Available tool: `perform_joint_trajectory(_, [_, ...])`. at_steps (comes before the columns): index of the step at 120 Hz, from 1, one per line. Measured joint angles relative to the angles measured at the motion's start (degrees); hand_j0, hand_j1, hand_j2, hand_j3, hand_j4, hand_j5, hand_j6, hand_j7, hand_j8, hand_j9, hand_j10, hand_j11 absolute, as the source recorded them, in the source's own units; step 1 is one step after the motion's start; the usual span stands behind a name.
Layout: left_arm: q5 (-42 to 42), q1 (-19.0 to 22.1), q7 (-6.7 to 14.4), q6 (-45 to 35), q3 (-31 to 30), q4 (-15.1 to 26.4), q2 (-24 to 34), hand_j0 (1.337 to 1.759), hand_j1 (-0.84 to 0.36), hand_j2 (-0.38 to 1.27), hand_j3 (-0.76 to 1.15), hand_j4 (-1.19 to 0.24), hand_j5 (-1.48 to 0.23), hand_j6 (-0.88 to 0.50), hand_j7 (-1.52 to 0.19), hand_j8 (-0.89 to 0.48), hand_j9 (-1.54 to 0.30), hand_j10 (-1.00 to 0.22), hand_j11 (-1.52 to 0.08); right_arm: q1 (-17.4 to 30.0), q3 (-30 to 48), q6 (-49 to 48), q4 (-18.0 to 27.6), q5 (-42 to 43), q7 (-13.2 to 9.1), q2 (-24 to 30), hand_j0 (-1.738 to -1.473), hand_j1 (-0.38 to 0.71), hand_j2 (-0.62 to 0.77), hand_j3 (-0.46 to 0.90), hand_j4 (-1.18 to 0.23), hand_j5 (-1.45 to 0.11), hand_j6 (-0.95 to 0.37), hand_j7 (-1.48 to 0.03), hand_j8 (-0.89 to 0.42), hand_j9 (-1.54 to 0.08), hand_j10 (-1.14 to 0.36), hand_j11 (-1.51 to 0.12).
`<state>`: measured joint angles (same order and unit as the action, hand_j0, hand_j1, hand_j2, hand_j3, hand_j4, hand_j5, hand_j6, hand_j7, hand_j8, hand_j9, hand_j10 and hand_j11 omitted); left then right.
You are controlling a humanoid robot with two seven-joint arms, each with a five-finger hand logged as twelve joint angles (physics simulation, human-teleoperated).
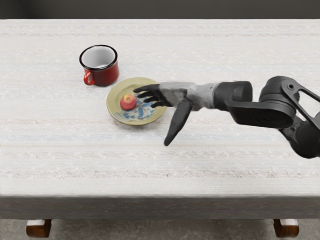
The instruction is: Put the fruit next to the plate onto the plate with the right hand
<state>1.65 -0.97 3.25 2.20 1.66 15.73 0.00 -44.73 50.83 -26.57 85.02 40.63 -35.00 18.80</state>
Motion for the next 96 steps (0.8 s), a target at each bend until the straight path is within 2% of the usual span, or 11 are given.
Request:
perform_joint_trajectory(17, [0.0, 0.0, 0.0, 0.0, 0.0, 0.0, 0.0, 1.658, 0.35, 0.0, 0.0, 0.0, 0.0, 0.0, 0.0, 0.0, 0.0, 0.0, 0.0, 11.2, 14.7, -6.3, -1.1, -15.6, 0.0, 1.5, -1.658, -0.3, 0.0, 0.0, -0.05, -0.06, -0.04, -0.06, -0.04, -0.06, -0.04, -0.06])
perform_joint_trajectory(26, [0.0, 0.2, 0.0, 0.0, 0.0, 0.0, 0.0, 1.658, 0.35, 0.0, 0.0, 0.0, 0.0, 0.0, 0.0, 0.0, 0.0, 0.0, 0.0, 16.2, 19.5, -7.4, -2.2, -22.7, 0.0, 2.9, -1.658, -0.3, 0.0, 0.0, -0.04, -0.05, -0.04, -0.05, -0.03, -0.05, -0.04, -0.05])
perform_joint_trajectory(58, [-0.1, 0.3, 0.0, 0.0, 0.0, 0.0, 0.0, 1.658, 0.35, 0.0, 0.0, 0.0, 0.0, 0.0, 0.0, 0.0, 0.0, 0.0, 0.0, 32.6, 37.8, -8.4, -5.5, -35.5, 0.0, 4.6, -1.658, -0.32, 0.0, 0.0, -0.03, -0.04, -0.03, -0.04, -0.02, -0.04, -0.03, -0.04])
perform_joint_trajectory(73, [-0.1, 0.4, 0.0, 0.0, -0.1, 0.0, 0.0, 1.658, 0.35, 0.0, 0.0, 0.0, 0.0, 0.0, 0.0, 0.0, 0.0, 0.0, 0.0, 37.1, 44.0, -8.4, -7.3, -38.8, 0.0, 4.8, -1.658, -0.32, 0.0, 0.0, -0.02, -0.03, -0.02, -0.03, -0.02, -0.03, -0.02, -0.03])
perform_joint_trajectory(96, [-0.2, 0.2, 0.0, -0.1, 0.1, -0.1, 0.0, 1.658, 0.35, 0.0, 0.0, 0.0, 0.0, 0.0, 0.0, 0.0, 0.0, 0.0, 0.0, 38.9, 46.3, -8.4, -8.0, -40.0, 0.0, 4.8, -1.658, -0.32, 0.0, 0.0, -0.02, -0.03, -0.02, -0.03, -0.02, -0.03, -0.02, -0.03])
